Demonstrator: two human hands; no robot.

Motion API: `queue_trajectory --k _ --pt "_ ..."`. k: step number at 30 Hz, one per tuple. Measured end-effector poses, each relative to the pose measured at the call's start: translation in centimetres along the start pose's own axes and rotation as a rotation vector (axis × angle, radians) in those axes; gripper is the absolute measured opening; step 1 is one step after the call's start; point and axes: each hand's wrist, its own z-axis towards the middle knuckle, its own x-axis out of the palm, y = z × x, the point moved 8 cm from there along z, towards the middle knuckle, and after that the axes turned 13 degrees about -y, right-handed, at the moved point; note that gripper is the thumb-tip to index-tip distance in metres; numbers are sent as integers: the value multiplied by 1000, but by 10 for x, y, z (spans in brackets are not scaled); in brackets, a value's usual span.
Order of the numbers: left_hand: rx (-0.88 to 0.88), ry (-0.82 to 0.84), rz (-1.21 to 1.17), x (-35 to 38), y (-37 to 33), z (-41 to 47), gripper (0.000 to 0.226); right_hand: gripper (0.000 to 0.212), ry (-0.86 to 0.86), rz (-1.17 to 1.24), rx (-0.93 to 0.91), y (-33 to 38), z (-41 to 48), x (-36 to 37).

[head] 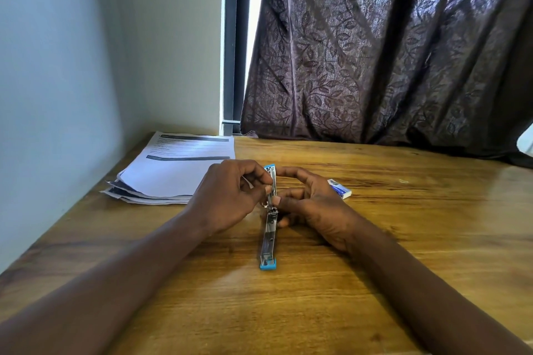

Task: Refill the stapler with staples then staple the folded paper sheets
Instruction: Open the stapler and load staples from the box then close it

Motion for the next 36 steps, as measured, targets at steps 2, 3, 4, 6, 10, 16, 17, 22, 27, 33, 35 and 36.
queue_trajectory --k 2,3,4,6,10,16,17,22,27,33,35,36 --pt "2 3 14 -1 -1 0 10 57 4 -6 -2 0 0 0" --pt "-1 6 17 -1 -1 0 9 57 5 -8 -4 0 0 -1" --pt "-5 12 20 -1 -1 0 9 57 7 -10 -6 0 0 -1" --pt "-16 21 28 -1 -1 -1 9 56 11 -10 -14 0 0 0" --pt "-27 -20 38 -4 -3 -1 9 52 16 -48 -49 3 -2 2" --pt "-133 -24 -43 -2 3 0 16 49 22 -87 -72 4 -2 3" --pt "-168 -11 -68 -1 5 0 19 49 22 -86 -72 3 -2 3" --pt "-246 88 -115 7 10 -2 32 49 24 -55 -59 3 -1 2" --pt "-271 138 -145 12 8 -5 51 50 32 -57 -61 3 -2 2" --pt "-299 31 -200 3 9 -3 40 45 55 -98 -77 7 -6 6" --pt "-278 36 -211 3 7 -4 38 44 43 -103 -68 5 -4 6" --pt "-267 39 -217 5 6 -4 38 43 34 -104 -66 4 -3 5"
